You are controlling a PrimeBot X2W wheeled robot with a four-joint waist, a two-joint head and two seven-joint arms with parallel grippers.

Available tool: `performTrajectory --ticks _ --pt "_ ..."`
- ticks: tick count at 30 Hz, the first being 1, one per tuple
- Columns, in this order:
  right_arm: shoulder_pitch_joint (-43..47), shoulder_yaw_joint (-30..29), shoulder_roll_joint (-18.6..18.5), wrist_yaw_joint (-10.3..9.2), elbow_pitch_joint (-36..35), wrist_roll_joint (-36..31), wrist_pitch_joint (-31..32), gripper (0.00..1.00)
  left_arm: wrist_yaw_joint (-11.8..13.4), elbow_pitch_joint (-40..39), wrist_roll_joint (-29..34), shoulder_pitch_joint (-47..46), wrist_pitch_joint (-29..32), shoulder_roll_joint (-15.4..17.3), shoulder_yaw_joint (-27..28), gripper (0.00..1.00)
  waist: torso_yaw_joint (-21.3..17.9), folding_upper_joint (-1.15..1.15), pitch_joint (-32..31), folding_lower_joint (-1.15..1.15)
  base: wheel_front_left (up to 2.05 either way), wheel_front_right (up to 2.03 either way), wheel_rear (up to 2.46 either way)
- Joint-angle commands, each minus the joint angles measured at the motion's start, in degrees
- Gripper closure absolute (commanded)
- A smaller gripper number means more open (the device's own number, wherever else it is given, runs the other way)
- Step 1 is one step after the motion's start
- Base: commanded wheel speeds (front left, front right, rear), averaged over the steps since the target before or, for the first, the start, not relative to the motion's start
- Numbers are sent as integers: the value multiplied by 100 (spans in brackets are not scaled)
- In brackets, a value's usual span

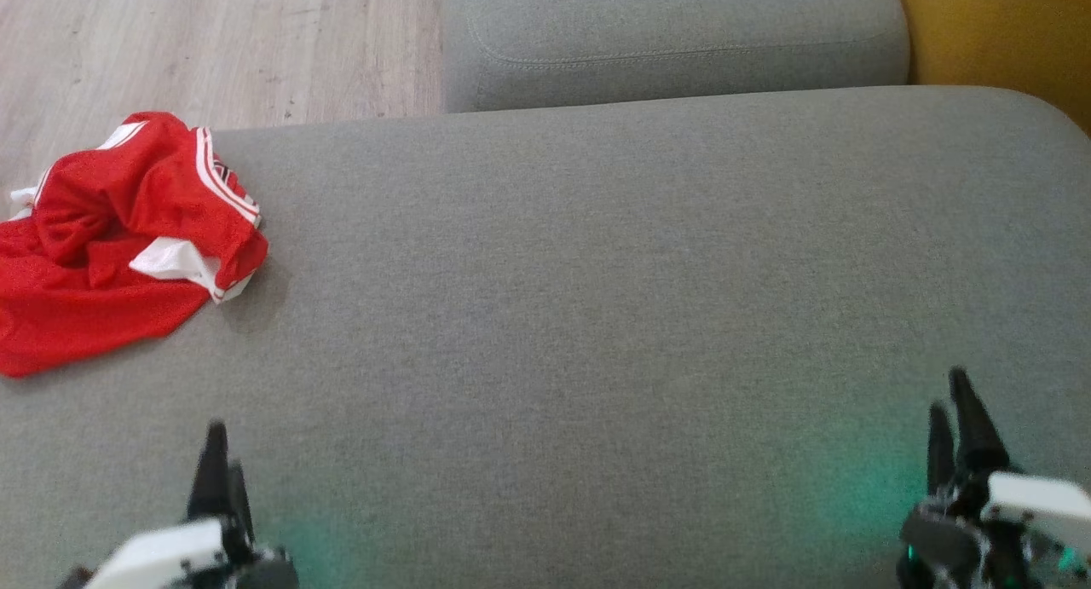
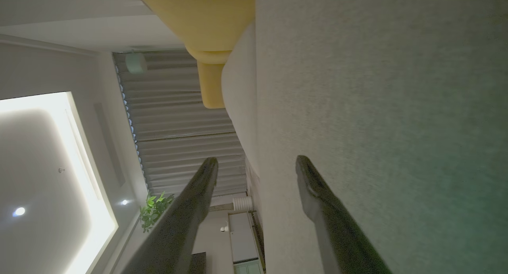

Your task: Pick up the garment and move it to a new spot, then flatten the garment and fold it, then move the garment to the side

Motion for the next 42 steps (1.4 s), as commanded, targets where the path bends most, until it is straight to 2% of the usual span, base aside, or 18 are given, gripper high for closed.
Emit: performTrajectory --ticks 1,24,33,42 --pt "-40 4 -4 0 -60 0 -3 0 0 -57 1 -36 -4 3 -1 0 0 0 0 0 0 0 0" --pt "24 402 -14 4 -297 -188 -408 0 -5 -451 260 125 -411 10 -252 0 -5 0 -14 0 0 0 0" --pt "18 383 -17 6 -387 -741 -544 0 83 -686 814 136 -547 12 -254 0 -1 0 -16 0 0 0 0" --pt "27 456 -21 7 -621 -1693 -695 0 251 -1018 1702 152 -700 14 -395 0 8 0 -10 0 0 0 0"
